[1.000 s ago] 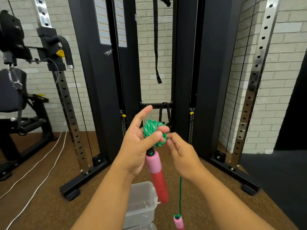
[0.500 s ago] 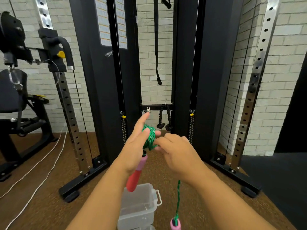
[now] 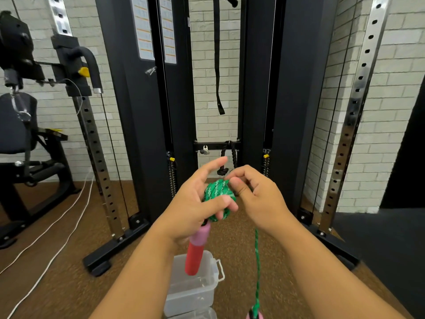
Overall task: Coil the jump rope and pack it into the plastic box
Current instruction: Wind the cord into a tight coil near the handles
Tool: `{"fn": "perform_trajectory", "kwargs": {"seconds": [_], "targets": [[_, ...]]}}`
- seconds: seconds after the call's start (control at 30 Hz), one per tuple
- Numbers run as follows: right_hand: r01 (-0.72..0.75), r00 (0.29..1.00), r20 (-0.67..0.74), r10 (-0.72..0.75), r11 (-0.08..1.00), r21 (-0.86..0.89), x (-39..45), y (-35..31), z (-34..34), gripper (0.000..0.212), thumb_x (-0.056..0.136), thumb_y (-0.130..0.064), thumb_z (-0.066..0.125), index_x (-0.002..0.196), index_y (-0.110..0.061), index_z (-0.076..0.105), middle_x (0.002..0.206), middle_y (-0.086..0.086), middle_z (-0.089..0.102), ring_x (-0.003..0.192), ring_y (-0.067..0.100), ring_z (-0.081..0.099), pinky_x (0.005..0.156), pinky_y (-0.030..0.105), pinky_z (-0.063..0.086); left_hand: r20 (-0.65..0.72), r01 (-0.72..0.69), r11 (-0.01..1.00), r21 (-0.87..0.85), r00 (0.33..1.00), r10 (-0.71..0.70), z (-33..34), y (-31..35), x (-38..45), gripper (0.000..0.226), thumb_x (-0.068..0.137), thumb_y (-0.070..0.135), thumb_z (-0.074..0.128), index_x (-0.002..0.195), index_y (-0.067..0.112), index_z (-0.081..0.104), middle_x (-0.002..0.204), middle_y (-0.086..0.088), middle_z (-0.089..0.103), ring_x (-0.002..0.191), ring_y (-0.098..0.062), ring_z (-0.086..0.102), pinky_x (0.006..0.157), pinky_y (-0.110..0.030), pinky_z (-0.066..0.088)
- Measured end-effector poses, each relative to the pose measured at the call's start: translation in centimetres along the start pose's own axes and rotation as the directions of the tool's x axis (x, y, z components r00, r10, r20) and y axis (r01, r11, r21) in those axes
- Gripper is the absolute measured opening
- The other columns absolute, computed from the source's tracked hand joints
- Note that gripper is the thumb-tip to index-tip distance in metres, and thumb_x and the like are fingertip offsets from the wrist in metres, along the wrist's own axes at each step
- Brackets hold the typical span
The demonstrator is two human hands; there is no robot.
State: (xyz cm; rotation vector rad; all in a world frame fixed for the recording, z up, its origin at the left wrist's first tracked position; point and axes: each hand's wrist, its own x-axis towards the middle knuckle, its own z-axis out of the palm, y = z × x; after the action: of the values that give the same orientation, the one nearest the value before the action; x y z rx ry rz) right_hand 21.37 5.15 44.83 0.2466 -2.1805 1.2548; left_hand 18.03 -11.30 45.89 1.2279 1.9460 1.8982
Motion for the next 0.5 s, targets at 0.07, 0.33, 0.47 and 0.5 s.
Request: {"fn": "perform_trajectory", "kwargs": {"seconds": [0.07,0.33,0.47,0.5], "targets": [[0.017,1.0,-0.02,-0.018,0.999,-0.039,-0.4,0.5,0.2,0.014,0.098,-0.022,0.051,0.098,-0.024,0.065,0.082,-0.01,0.065,0.076,0.004,0.057,0.066,0.017,0.044,-0.036,-0.048,0.995,-0.089,0.998,0.045,0.0,0.5,0.2,0.06,0.086,0.0,0.065,0.135,0.033,0.05,0.085,-0.016,0.071,0.062,-0.013,0.058,0.07,-0.027,0.053],[0.124,0.988,0.124,-0.088,0.937,-0.327,-2.3,1.8,1.5,0.025,0.099,-0.026,0.047,0.12,-0.022,0.059,0.092,-0.012,0.062,0.082,0.004,0.056,0.072,0.021,0.042,-0.32,-0.203,0.969,-0.141,0.935,0.149,-0.3,1.2,1.5,0.066,0.087,0.007,0.058,0.146,0.028,0.035,0.115,-0.013,0.07,0.093,-0.018,0.066,0.089,-0.033,0.051],[0.284,0.957,0.198,-0.211,0.816,-0.504,-2.2,0.9,1.5,0.034,0.097,-0.035,0.04,0.116,-0.016,0.062,0.095,0.0,0.065,0.088,0.021,0.061,0.075,0.041,0.051,-0.282,-0.126,0.992,0.001,0.952,0.121,-0.2,0.8,1.2,0.056,0.102,0.018,0.04,0.148,0.043,0.023,0.128,-0.006,0.062,0.113,-0.019,0.063,0.104,-0.04,0.045],[0.317,0.948,0.211,-0.24,0.79,-0.525,-2.0,0.5,1.5,0.036,0.096,-0.037,0.037,0.11,-0.015,0.063,0.089,0.001,0.063,0.083,0.022,0.06,0.071,0.043,0.051,-0.254,-0.09,0.995,0.04,0.962,0.098,-0.1,0.5,1.1,0.054,0.104,0.019,0.036,0.148,0.047,0.021,0.131,-0.004,0.06,0.115,-0.018,0.062,0.105,-0.042,0.045]]}}
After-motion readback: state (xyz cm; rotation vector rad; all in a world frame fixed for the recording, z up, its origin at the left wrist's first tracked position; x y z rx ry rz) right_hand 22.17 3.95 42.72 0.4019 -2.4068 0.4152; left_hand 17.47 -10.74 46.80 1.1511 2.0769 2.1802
